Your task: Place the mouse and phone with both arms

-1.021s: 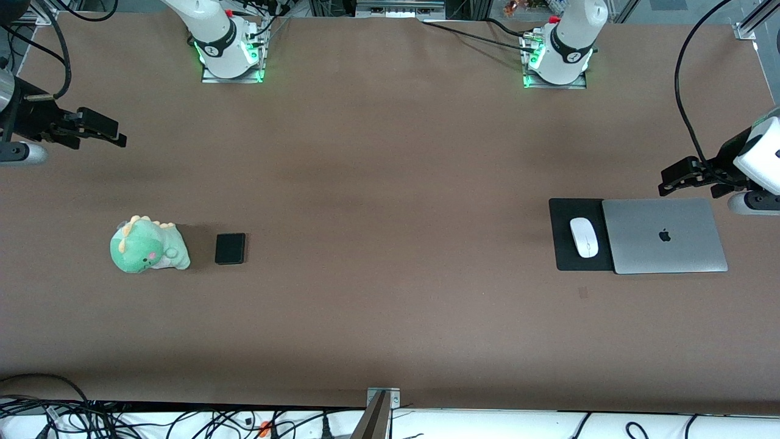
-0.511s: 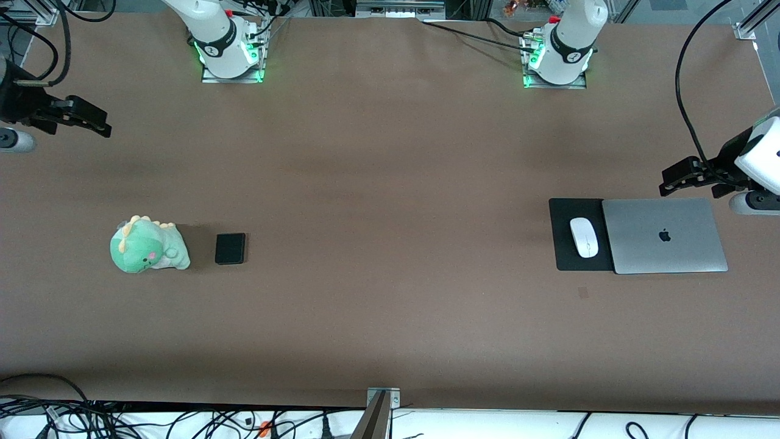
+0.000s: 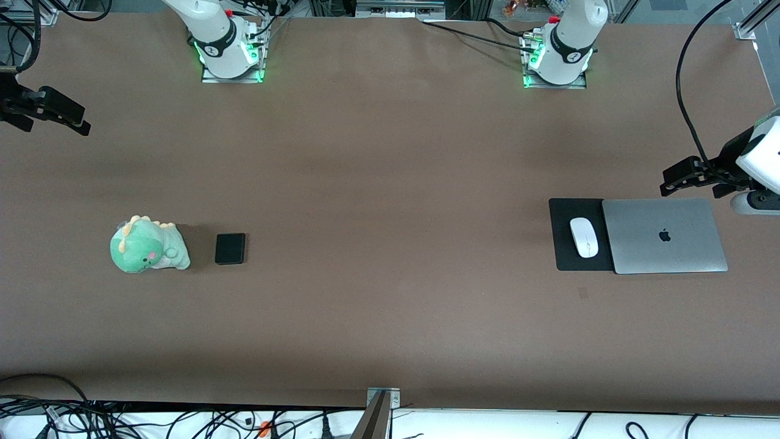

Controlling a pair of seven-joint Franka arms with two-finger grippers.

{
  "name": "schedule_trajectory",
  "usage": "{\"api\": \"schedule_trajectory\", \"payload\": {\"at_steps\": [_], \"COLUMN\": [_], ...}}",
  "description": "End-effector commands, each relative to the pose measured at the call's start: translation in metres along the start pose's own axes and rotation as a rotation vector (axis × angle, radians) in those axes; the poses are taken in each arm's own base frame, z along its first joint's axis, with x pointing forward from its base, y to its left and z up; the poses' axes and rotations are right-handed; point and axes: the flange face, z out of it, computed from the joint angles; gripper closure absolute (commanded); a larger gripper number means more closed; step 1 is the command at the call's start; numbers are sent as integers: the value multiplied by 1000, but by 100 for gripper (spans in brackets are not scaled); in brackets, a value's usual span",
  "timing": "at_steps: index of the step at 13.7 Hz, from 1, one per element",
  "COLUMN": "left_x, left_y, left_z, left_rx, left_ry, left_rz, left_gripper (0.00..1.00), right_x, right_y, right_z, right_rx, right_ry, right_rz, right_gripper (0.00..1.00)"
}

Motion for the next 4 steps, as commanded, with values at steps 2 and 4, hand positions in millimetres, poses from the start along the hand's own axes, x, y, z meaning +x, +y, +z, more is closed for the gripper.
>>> {"api": "schedule_trajectory", "payload": {"at_steps": [2, 4], "left_x": [2, 2], "left_y": [-2, -2], "left_z": [-8, -8], "left_rx": [-15, -17], "left_ry": [-1, -1], "left_rz": [13, 13], "left_gripper": [0, 0], "right_x": [5, 5], "right_y": [-1, -2], "right_z": [-6, -6], "right_rx": [18, 18], "right_ry": [22, 25], "right_rz": [10, 8], "right_gripper": [0, 0]}}
